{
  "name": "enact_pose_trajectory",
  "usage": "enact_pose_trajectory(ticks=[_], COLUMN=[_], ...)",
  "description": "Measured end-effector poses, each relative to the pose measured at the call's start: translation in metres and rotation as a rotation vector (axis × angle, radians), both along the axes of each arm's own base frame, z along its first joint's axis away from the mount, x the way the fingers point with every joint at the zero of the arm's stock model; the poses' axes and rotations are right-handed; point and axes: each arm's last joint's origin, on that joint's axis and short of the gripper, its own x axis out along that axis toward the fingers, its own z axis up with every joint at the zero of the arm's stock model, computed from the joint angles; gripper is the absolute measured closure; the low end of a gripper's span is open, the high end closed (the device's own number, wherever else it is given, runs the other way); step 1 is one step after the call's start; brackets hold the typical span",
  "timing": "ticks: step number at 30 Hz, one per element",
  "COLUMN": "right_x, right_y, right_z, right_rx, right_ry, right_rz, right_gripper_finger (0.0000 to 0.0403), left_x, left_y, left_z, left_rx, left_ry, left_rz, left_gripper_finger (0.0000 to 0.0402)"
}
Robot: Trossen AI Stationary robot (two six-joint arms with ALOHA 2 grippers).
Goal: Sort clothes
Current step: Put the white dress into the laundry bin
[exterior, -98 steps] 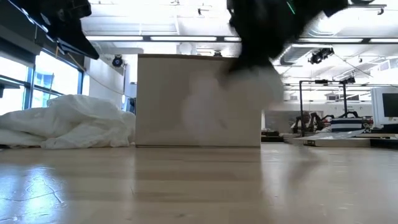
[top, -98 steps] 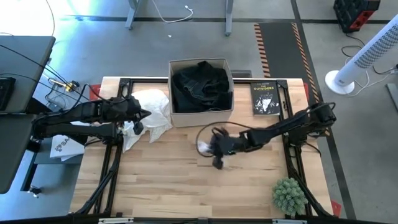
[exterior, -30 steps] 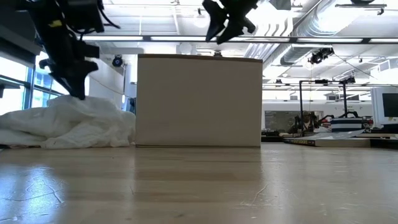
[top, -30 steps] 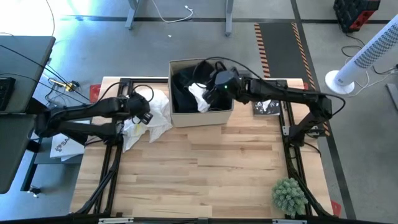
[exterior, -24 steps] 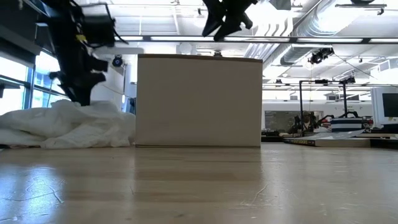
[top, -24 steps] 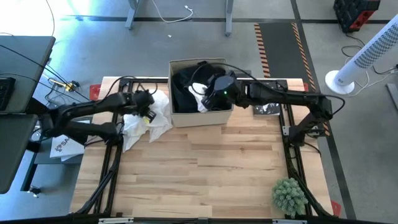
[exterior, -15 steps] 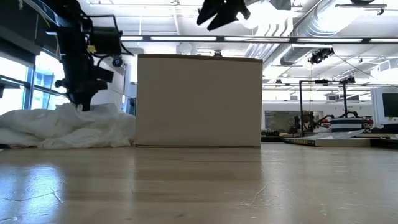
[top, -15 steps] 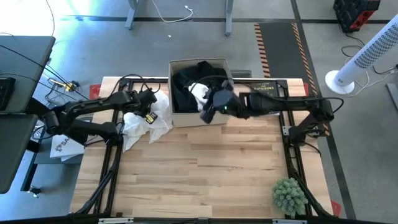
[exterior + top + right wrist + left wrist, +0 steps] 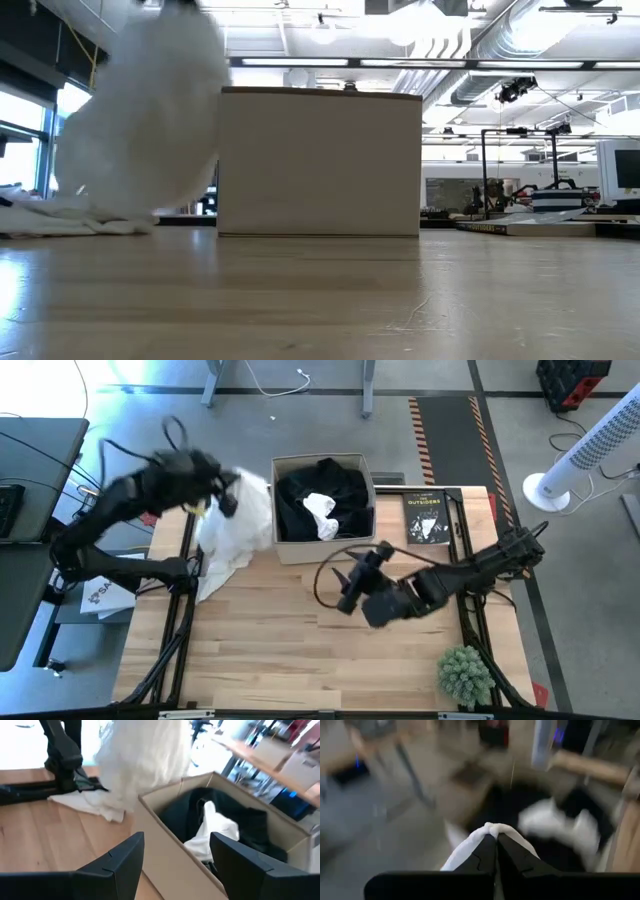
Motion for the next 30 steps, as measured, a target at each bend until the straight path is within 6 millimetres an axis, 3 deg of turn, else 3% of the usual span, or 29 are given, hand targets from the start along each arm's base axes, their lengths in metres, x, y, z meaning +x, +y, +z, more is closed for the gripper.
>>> enact_pose_trajectory(ticks=[4, 7, 11, 17, 20, 24, 27, 30], right_x=[-0.007, -0.01, -0.013, -0.019, -0.02, -0.021, -0.022, -0.023], right_y=[0.013, 0.015, 0.013, 0.009, 0.009, 0.009, 0.011, 0.013], right_z=[0.001, -0.001, -0.005, -0.01, -0.01, -0.01, -0.01, -0.01], right_rx=[-0.017, -0.003, 0.014, 0.018, 0.007, 0.012, 0.015, 0.015], right_ry=[-0.046, -0.05, -0.034, -0.029, -0.035, -0.044, -0.046, -0.044], right_rz=[-0.026, -0.036, -0.062, -0.119, -0.135, -0.143, -0.139, -0.132], right_gripper_finger=[0.0179, 0.0179, 0.0179, 0.0179, 0.0179, 0.0179, 0.0179, 0.0179], left_x=[0.022, 0.046, 0.072, 0.092, 0.108, 0.126, 0.139, 0.155], left_y=[0.007, 0.016, 0.027, 0.033, 0.038, 0.05, 0.066, 0.084], left_z=[0.058, 0.089, 0.124, 0.167, 0.165, 0.152, 0.133, 0.099], left_rx=[0.162, 0.273, 0.428, 0.554, 0.563, 0.53, 0.453, 0.31], left_ry=[-0.114, -0.159, -0.197, -0.365, -0.46, -0.426, -0.316, -0.124], left_rz=[-0.116, -0.2, -0.222, -0.296, -0.365, -0.387, -0.373, -0.368], left_gripper_finger=[0.0401, 0.0401, 0.0401, 0.0401, 0.0402, 0.0401, 0.0401, 0.0401])
